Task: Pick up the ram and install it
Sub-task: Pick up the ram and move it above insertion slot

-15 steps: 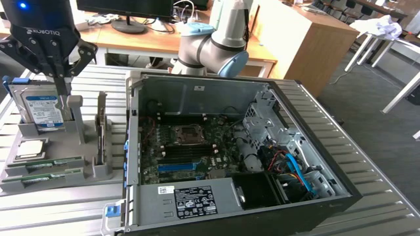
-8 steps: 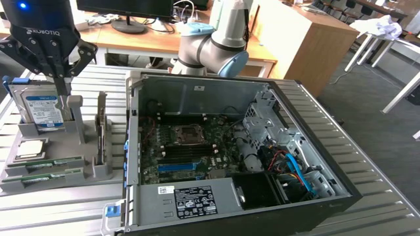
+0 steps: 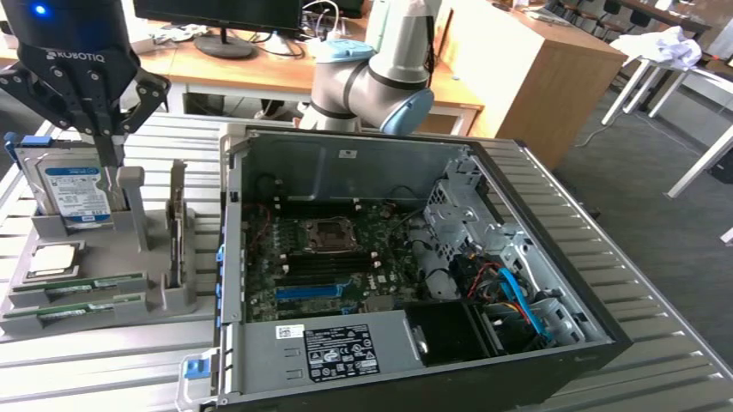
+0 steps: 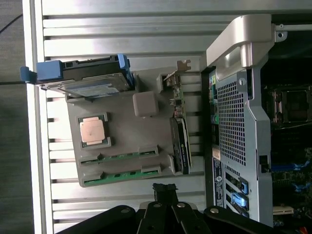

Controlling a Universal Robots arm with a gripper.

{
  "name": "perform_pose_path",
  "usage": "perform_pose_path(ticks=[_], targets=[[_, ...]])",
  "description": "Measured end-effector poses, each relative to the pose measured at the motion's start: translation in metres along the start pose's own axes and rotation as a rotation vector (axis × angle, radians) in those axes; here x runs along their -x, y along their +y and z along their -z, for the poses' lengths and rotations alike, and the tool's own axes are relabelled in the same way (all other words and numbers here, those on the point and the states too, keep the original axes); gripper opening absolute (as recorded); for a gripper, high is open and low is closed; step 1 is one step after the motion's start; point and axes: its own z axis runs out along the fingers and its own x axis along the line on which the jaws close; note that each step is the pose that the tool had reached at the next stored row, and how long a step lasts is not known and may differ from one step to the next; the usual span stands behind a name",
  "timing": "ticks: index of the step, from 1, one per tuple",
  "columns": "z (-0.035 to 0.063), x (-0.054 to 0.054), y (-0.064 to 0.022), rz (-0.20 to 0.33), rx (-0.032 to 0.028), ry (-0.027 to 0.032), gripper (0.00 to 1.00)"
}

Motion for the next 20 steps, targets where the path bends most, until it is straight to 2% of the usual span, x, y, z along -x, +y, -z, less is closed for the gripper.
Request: perform_pose_path(ticks=[20], targets=[[0.0, 0.0, 0.0, 0.134, 0.0042, 0.0014, 0.1]])
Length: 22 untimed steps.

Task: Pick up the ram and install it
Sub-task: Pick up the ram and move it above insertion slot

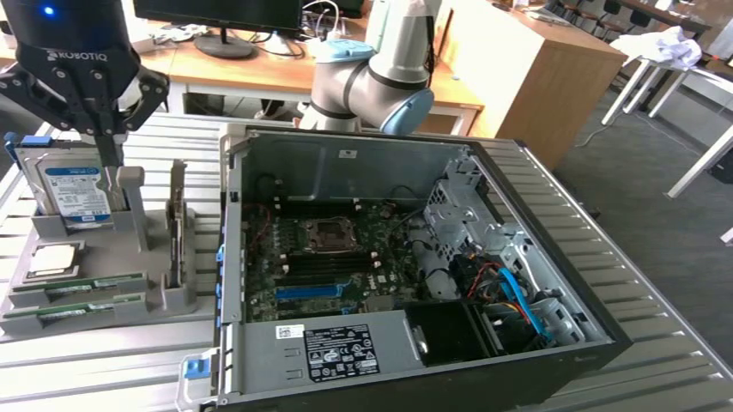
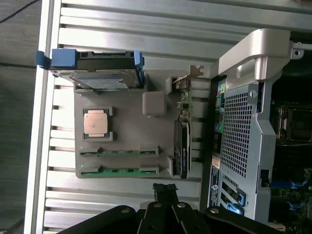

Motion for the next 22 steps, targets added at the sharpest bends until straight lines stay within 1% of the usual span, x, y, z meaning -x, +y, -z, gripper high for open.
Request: perform_pose_path(ticks=[9, 22], targets=[[0.0, 0.0, 0.0, 0.07, 0.0022, 0.0008, 0.1], [0.0, 0.0, 0.0, 0.153, 0.0048, 0.0017, 0.1]])
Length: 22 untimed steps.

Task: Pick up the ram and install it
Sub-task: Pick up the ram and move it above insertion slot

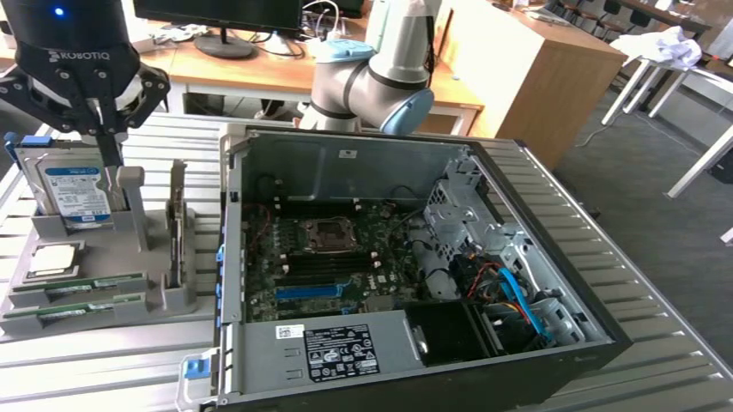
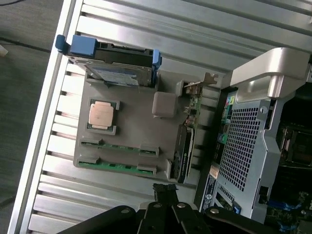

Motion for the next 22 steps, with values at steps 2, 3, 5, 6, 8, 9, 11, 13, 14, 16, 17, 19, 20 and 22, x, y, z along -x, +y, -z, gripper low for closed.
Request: perform_pose_path(ticks=[2, 3, 5, 6, 8, 9, 11, 13, 14, 16, 17, 19, 20, 22], targets=[[0.0, 0.0, 0.0, 0.013, 0.0004, 0.0002, 0.1], [0.0, 0.0, 0.0, 0.02, 0.0006, 0.0002, 0.1], [0.0, 0.0, 0.0, 0.034, 0.0011, 0.0005, 0.1], [0.0, 0.0, 0.0, 0.04, 0.0013, 0.0005, 0.1], [0.0, 0.0, 0.0, 0.053, 0.0017, 0.0006, 0.1], [0.0, 0.0, 0.0, 0.06, 0.0019, 0.0007, 0.1], [0.0, 0.0, 0.0, 0.073, 0.0023, 0.0008, 0.1], [0.0, 0.0, 0.0, 0.085, 0.0027, 0.0009, 0.1], [0.0, 0.0, 0.0, 0.091, 0.0029, 0.001, 0.1], [0.0, 0.0, 0.0, 0.104, 0.0033, 0.0011, 0.1], [0.0, 0.0, 0.0, 0.111, 0.0035, 0.0012, 0.1], [0.0, 0.0, 0.0, 0.123, 0.0039, 0.0013, 0.1], [0.0, 0.0, 0.0, 0.129, 0.0041, 0.0014, 0.1], [0.0, 0.0, 0.0, 0.142, 0.0045, 0.0015, 0.1]])
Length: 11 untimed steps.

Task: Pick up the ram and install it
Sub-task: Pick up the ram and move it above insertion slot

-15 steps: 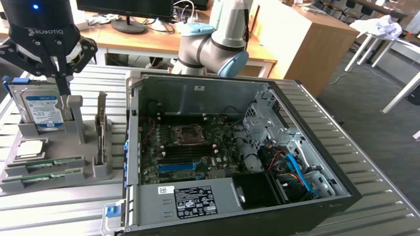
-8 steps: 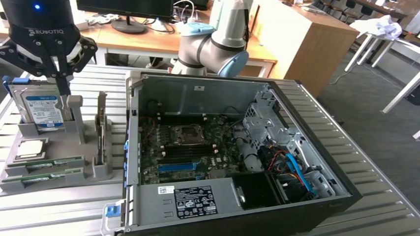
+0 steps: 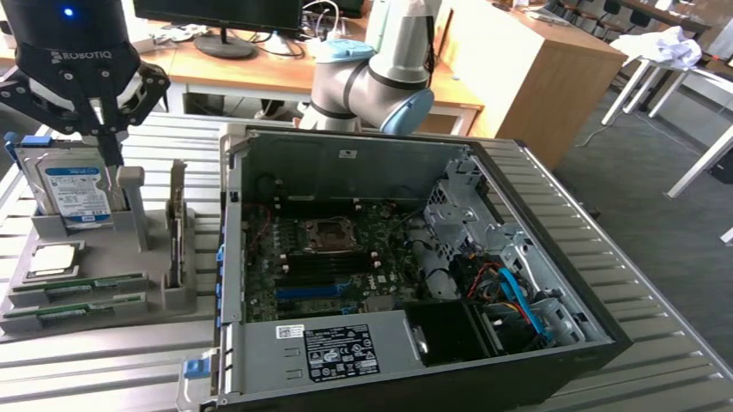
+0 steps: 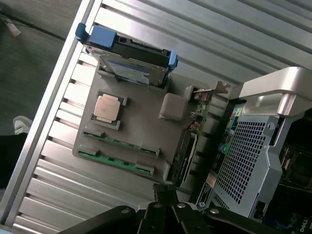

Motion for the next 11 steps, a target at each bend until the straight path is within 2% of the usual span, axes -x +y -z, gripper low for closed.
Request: perform_pose_path(ticks=[11], targets=[[0.0, 0.0, 0.0, 0.069, 0.0022, 0.0007, 0.1]])
